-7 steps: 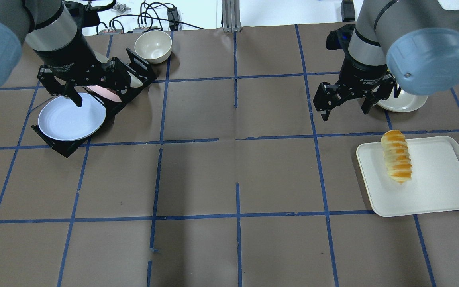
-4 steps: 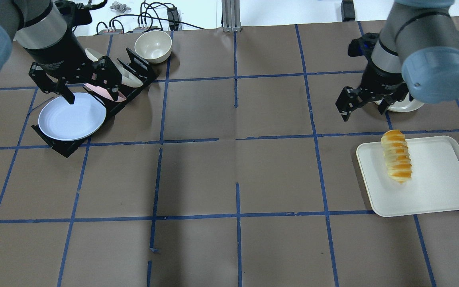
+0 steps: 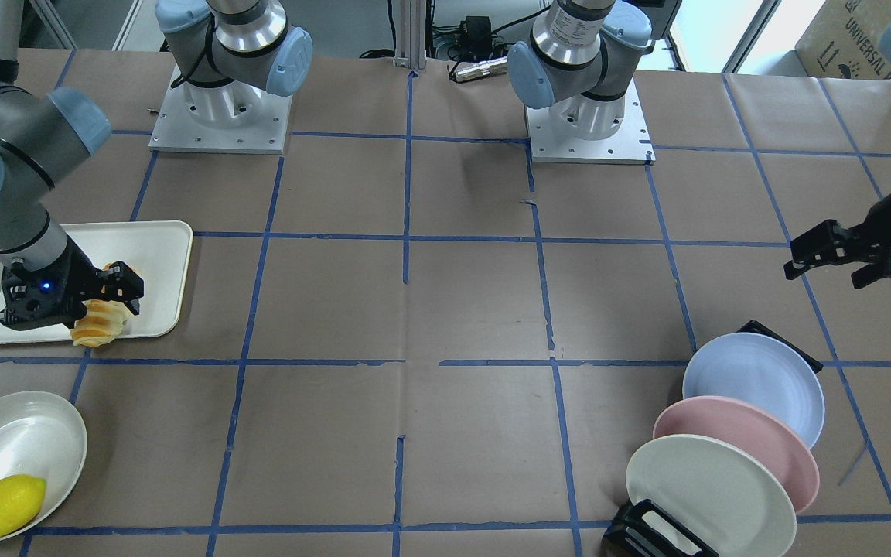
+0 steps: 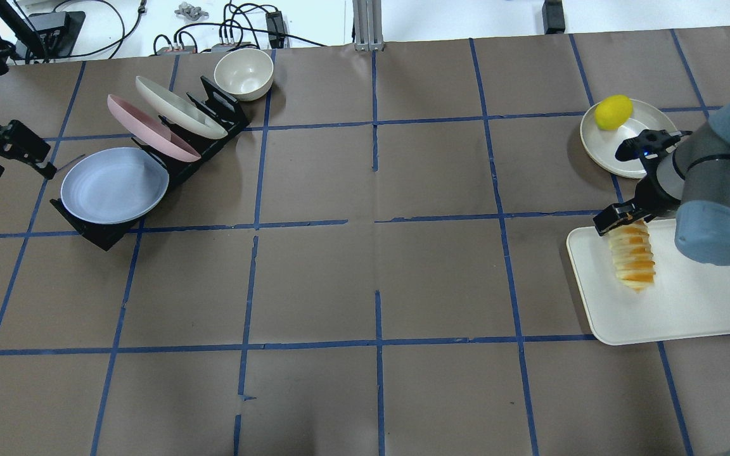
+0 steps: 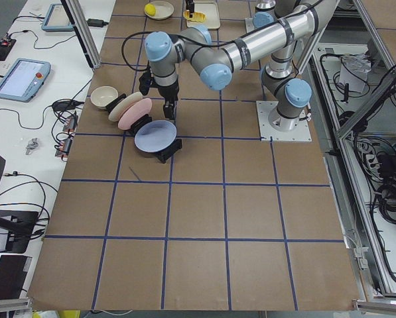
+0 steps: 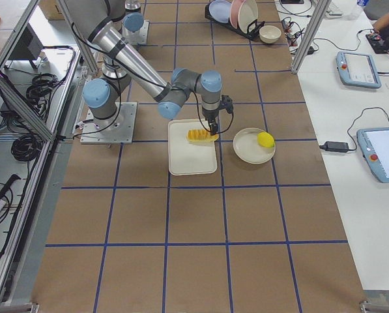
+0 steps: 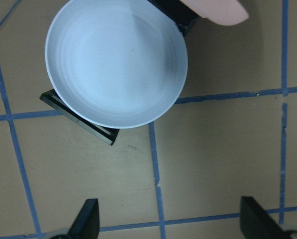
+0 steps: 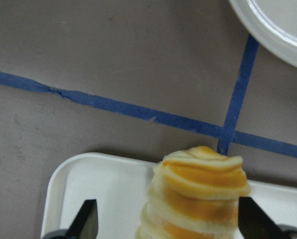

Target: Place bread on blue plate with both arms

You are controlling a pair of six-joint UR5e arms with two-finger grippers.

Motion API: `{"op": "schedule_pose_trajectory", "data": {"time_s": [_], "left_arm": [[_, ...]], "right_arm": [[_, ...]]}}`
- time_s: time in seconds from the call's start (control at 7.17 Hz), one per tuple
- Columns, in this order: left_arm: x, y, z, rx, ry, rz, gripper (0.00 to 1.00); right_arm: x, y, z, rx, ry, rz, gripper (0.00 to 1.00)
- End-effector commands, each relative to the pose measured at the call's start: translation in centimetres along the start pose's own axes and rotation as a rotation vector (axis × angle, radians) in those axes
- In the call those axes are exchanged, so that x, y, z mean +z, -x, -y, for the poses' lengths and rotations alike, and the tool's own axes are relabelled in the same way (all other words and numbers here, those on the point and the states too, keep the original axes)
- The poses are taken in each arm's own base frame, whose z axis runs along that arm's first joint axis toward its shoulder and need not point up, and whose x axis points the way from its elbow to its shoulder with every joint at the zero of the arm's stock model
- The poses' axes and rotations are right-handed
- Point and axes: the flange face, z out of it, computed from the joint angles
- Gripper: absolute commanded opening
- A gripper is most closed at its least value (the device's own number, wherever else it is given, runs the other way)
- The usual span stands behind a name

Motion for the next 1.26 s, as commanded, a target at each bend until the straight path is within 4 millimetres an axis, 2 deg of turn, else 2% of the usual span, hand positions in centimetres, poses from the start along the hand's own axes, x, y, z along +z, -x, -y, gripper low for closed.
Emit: {"op": "schedule_pose_trajectory", "data": {"time_s": [0.0, 0.14, 0.28, 0.56, 0.7, 0.84, 0.98, 1.12], "left_arm": [[6.9, 7.3, 2.3, 0.011, -0.053, -0.041, 1.0], [10.1, 8.6, 3.8, 0.012, -0.057, -0.05, 1.0], [12.2, 9.6, 4.8, 0.01, -0.042, -0.067, 1.0], [14.1, 10.4, 6.7, 0.003, -0.07, -0.13, 1.0], [16.2, 10.9, 7.1, -0.009, -0.054, -0.156, 0.98], [16.0, 10.8, 7.7, -0.015, -0.081, -0.178, 0.94], [15.6, 10.9, 8.0, -0.019, -0.088, -0.189, 0.84], [16.3, 10.7, 7.6, -0.025, -0.07, -0.207, 0.64]], "right_arm": [[1.4, -0.9, -0.8, 0.01, 0.005, -0.015, 0.89], [1.3, -0.9, -1.0, 0.012, 0.018, -0.02, 0.52], [0.8, -0.8, -1.1, 0.02, 0.034, -0.007, 0.21], [-5.5, 1.0, -1.0, 0.146, 0.095, 0.054, 0.17], [-7.7, 2.5, 0.6, 0.144, 0.107, 0.058, 0.17], [-9.2, 4.4, 1.8, 0.147, 0.127, 0.064, 0.17], [-10.9, 6.5, 2.8, 0.174, 0.128, 0.058, 0.17], [-12.8, 9.5, 3.5, 0.173, 0.126, 0.053, 0.18]]}}
